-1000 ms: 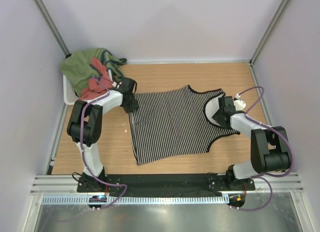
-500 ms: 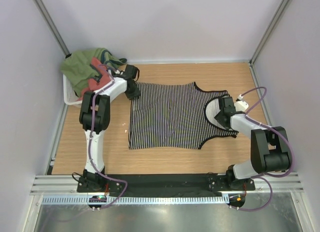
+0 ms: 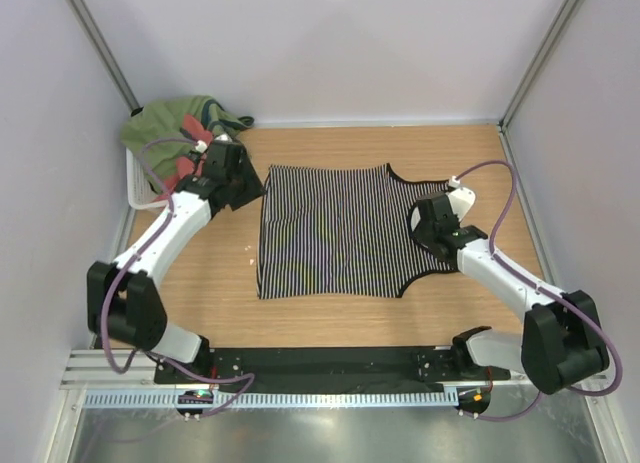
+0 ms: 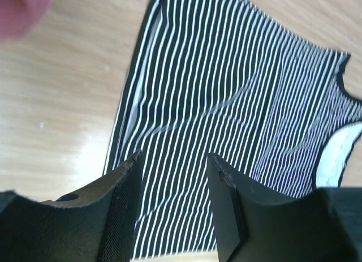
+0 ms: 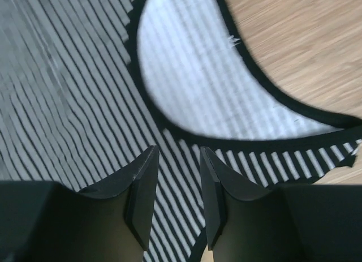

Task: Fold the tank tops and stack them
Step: Fold the tank top

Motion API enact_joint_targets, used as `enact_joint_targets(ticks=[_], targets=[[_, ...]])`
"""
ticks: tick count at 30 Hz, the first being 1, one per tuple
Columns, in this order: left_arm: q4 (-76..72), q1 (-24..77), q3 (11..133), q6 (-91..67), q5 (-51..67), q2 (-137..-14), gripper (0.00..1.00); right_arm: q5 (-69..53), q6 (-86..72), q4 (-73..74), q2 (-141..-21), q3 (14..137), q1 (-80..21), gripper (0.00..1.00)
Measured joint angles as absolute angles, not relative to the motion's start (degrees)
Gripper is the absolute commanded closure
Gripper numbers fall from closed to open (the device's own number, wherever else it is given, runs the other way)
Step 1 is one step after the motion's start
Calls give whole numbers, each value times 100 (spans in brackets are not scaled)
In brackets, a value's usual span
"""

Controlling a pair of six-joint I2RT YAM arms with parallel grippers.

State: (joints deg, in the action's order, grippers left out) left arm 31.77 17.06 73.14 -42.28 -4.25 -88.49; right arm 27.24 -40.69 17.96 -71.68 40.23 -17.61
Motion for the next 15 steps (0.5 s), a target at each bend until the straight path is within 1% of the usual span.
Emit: enact_joint_targets(ticks=[4,8,12,15], targets=[[3041,1874,6357,-4307,-274,-7966,54,2434,-4023,2189,-6794,4082,-2156,56],[3157,2226,5251,-4307,-224,-7354,53,2049,-4099,2539,-6289,3833,-2528,50],[3398,2532,4453,-4331,-137,-6698,53,1638,-4239,2766,-5981,3487,-2869,47],[3450,2561,4088,-4368,-99,-6316,53,1437,-4351,2919,-5946,3264,-3059,48]])
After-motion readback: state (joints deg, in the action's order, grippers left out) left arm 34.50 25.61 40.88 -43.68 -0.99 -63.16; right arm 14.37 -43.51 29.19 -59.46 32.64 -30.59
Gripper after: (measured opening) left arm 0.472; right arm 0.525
